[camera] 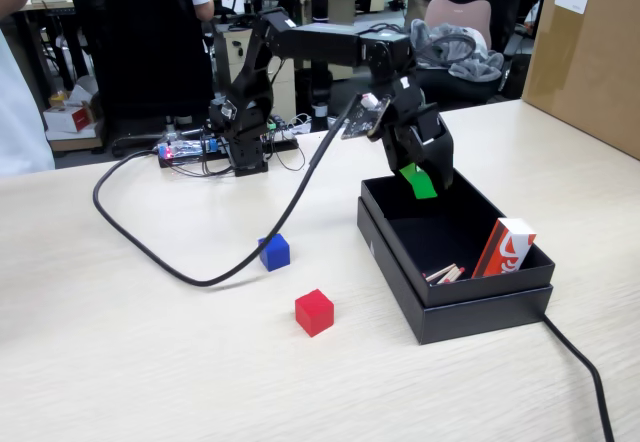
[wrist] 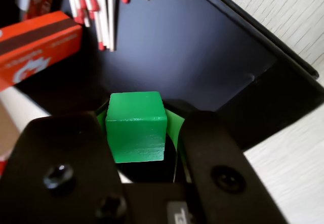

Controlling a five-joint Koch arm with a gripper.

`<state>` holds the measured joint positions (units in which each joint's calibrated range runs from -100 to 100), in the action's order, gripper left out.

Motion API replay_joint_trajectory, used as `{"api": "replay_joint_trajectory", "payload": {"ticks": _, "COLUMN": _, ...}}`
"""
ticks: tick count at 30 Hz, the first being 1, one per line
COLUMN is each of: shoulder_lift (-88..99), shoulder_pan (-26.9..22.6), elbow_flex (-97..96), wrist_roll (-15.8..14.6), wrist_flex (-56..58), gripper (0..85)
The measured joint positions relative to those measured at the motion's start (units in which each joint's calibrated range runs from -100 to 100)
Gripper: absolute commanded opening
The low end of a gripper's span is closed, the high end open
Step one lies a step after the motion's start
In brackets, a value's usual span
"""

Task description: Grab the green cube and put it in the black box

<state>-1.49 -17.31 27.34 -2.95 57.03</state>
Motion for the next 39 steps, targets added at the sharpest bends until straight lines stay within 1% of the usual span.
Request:
{"api": "replay_joint_trajectory", "payload": {"ticks": 6, "shoulder_lift": -5.95, "shoulder_pan": -0.15, "elbow_flex": -1.00, "wrist_roll": 0.68, "wrist_flex": 0.00, "gripper": 0.9}}
{"api": "replay_joint_trajectory", "payload": {"ticks": 14, "shoulder_lift": -11.13, "shoulder_pan": 0.15, "elbow_flex": -2.46, "wrist_roll": 0.63, "wrist_flex": -0.08, "gripper": 2.0}}
{"api": "replay_joint_trajectory", "payload": {"ticks": 16, "shoulder_lift": -12.30, "shoulder_pan": 0.34, "elbow_flex": -2.46, "wrist_roll": 0.59, "wrist_flex": -0.08, "gripper": 11.0}}
{"api": "replay_joint_trajectory", "payload": {"ticks": 19, "shoulder_lift": -13.33, "shoulder_pan": 0.63, "elbow_flex": -3.65, "wrist_roll": 0.63, "wrist_flex": -0.15, "gripper": 16.0}}
{"api": "replay_joint_trajectory", "payload": {"ticks": 21, "shoulder_lift": -13.33, "shoulder_pan": 0.78, "elbow_flex": -3.83, "wrist_roll": 0.59, "wrist_flex": -0.15, "gripper": 29.4}}
{"api": "replay_joint_trajectory", "payload": {"ticks": 23, "shoulder_lift": -13.33, "shoulder_pan": 0.83, "elbow_flex": -3.83, "wrist_roll": 0.59, "wrist_flex": -0.15, "gripper": 39.2}}
{"api": "replay_joint_trajectory", "payload": {"ticks": 24, "shoulder_lift": -13.33, "shoulder_pan": 0.83, "elbow_flex": -3.83, "wrist_roll": 0.59, "wrist_flex": -0.15, "gripper": 42.6}}
{"api": "replay_joint_trajectory", "payload": {"ticks": 28, "shoulder_lift": -12.82, "shoulder_pan": 1.03, "elbow_flex": -3.83, "wrist_roll": 0.59, "wrist_flex": -0.15, "gripper": 43.2}}
{"api": "replay_joint_trajectory", "payload": {"ticks": 31, "shoulder_lift": -8.93, "shoulder_pan": 1.22, "elbow_flex": -4.66, "wrist_roll": 0.54, "wrist_flex": -0.08, "gripper": 43.2}}
{"api": "replay_joint_trajectory", "payload": {"ticks": 39, "shoulder_lift": 18.64, "shoulder_pan": 2.25, "elbow_flex": -4.66, "wrist_roll": 0.15, "wrist_flex": -0.08, "gripper": 43.1}}
